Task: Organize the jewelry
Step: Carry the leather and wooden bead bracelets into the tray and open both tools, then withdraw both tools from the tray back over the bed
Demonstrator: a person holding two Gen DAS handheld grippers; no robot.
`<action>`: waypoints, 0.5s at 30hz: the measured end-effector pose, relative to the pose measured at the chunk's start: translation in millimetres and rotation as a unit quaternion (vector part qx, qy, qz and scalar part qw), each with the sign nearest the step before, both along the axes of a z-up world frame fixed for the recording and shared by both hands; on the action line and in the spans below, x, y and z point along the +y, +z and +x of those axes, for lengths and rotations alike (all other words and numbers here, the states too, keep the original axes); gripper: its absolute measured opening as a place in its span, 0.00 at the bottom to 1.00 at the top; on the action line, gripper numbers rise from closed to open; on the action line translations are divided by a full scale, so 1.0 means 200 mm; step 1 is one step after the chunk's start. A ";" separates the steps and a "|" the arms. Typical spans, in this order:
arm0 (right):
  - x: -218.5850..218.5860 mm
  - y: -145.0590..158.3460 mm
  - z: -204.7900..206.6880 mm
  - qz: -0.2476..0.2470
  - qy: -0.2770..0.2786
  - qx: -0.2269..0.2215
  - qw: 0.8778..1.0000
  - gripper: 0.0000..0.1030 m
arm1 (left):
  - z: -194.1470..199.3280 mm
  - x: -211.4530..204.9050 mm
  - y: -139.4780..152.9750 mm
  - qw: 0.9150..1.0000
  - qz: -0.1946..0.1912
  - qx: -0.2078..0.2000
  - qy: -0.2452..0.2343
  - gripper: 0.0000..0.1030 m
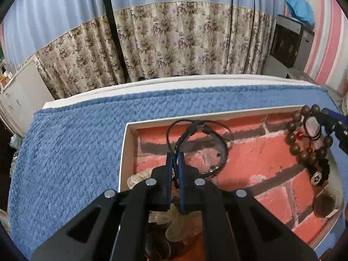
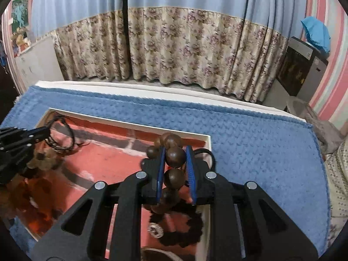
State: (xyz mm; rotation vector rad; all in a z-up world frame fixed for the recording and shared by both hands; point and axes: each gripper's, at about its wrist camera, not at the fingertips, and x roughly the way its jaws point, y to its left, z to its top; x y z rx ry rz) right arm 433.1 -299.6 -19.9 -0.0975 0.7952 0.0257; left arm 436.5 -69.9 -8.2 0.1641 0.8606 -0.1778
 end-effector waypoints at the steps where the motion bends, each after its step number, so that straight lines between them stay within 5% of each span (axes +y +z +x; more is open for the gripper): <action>1: -0.01 -0.01 0.01 -0.005 -0.004 0.003 1.000 0.19 | 0.01 0.00 -0.01 1.000 0.001 0.004 0.004 0.09; 7: -0.07 -0.06 0.02 -0.002 -0.022 0.014 1.000 0.19 | 0.04 0.04 -0.02 1.000 0.005 0.021 0.019 0.10; 8: -0.09 -0.05 0.01 0.002 -0.024 0.013 1.000 0.21 | 0.03 0.04 -0.01 1.000 0.008 0.022 0.018 0.21; 9: -0.10 -0.03 0.00 0.006 -0.024 0.009 1.000 0.24 | 0.03 0.04 -0.01 1.000 0.013 0.019 0.016 0.43; 11: -0.11 0.01 -0.02 0.015 -0.023 -0.001 1.000 0.35 | 0.01 0.05 0.02 1.000 0.023 0.002 0.020 0.61; 15: -0.13 0.14 -0.12 0.031 -0.016 -0.030 0.999 0.35 | -0.07 0.09 0.10 1.000 0.002 0.000 -0.002 0.61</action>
